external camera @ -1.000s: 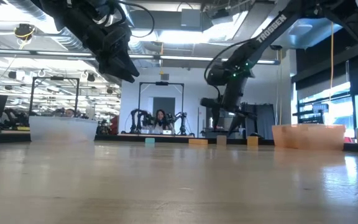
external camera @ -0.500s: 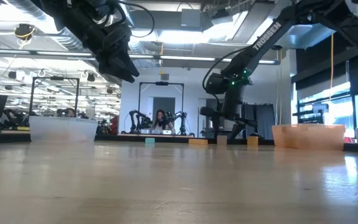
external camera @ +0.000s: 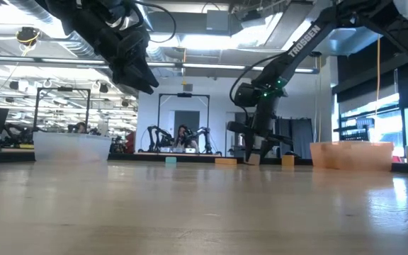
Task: Sort & place blocks by color
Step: Put the brown block into the orange bin
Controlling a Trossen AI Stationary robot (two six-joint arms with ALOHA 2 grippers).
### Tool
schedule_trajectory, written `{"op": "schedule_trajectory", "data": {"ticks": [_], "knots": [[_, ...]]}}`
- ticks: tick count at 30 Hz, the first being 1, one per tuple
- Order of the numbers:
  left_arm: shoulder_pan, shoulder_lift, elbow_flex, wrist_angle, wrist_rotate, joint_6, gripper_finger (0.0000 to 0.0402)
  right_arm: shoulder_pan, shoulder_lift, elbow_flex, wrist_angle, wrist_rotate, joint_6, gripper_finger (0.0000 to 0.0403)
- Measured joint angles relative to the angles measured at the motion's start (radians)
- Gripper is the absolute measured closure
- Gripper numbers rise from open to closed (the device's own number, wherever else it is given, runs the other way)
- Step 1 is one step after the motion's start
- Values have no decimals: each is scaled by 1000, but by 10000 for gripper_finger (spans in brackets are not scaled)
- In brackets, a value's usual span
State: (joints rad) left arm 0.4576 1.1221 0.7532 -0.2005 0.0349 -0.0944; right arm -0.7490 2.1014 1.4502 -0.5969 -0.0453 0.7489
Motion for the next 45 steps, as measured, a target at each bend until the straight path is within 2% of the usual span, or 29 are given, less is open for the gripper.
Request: {"op": "schedule_trajectory", "data": {"ticks": [8, 15, 20, 22, 29, 34, 40, 45], "knots": [[0, 0, 0, 0, 0, 0, 182, 5, 0, 0, -3, 24, -76, 273], [0, 0, 0, 0, 0, 0, 182, 6, 3, 0, -18, 30, -82, 236], [0, 0, 0, 0, 0, 0, 182, 19, 2, 1, -35, 32, -229, 260], [0, 0, 0, 0, 0, 0, 182, 22, 1, 1, -42, 34, -234, 272], [0, 0, 0, 0, 0, 0, 182, 32, -3, 1, -59, 14, -240, 272], [0, 0, 0, 0, 0, 0, 182, 37, -39, -5, -160, -7, -275, 272], [0, 0, 0, 0, 0, 0, 182, 66, -117, 18, -372, -3, -311, 272], [0, 0, 0, 0, 0, 0, 182, 115, -179, 76, -568, 59, -337, 273]]}}
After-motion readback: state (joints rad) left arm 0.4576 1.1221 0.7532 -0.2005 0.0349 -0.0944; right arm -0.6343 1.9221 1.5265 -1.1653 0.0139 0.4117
